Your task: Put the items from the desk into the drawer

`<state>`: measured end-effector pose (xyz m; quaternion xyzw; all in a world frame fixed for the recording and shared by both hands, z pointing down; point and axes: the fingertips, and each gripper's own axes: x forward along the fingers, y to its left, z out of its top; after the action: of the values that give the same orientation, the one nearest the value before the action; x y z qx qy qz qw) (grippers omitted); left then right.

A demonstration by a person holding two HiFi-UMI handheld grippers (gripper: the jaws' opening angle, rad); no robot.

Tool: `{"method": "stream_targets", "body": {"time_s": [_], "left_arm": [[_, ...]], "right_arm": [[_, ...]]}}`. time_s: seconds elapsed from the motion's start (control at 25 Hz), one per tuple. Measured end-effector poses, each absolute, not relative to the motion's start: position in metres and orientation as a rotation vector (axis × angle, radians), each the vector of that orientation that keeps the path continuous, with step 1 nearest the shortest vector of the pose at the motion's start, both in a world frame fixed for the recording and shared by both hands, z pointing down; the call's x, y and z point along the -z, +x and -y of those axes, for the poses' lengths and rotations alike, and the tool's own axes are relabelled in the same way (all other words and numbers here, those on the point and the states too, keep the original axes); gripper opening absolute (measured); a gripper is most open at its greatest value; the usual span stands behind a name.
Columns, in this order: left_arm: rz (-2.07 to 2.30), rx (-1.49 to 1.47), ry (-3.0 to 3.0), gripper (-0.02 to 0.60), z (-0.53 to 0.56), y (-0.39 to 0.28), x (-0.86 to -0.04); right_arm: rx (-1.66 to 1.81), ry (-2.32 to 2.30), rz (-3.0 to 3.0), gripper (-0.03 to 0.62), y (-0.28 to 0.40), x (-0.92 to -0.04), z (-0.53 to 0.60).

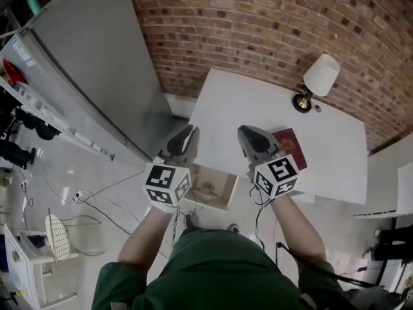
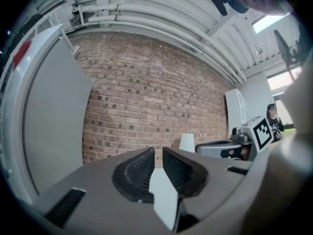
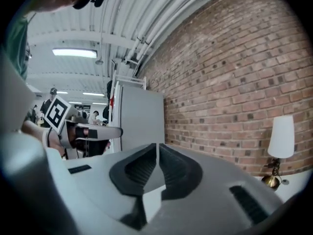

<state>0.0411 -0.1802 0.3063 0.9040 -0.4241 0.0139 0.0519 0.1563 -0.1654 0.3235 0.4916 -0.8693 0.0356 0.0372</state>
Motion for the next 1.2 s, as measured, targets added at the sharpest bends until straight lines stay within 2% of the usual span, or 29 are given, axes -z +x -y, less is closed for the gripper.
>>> {"method": "stream_targets", "body": {"time_s": [0.36,0.76,1.2], "left_arm": [[1.214,0.243,2.980,0.026,0.166,0.072,-0.206],[1.210,0.297,2.970,0.018,0.179,0.039,-0.194],[1.240,0.319,2.933,0.020,0.205,0.030,-0.206]], "right_arm": [[0.149,1.695,2.715,0.003,0.164,-0.227,0.150],[0.424,1.727,2.615,0.003,0.136,-0.192,0.152],[0.286,1.753,2.633,0.003,0.139,-0.205,0.158]]}}
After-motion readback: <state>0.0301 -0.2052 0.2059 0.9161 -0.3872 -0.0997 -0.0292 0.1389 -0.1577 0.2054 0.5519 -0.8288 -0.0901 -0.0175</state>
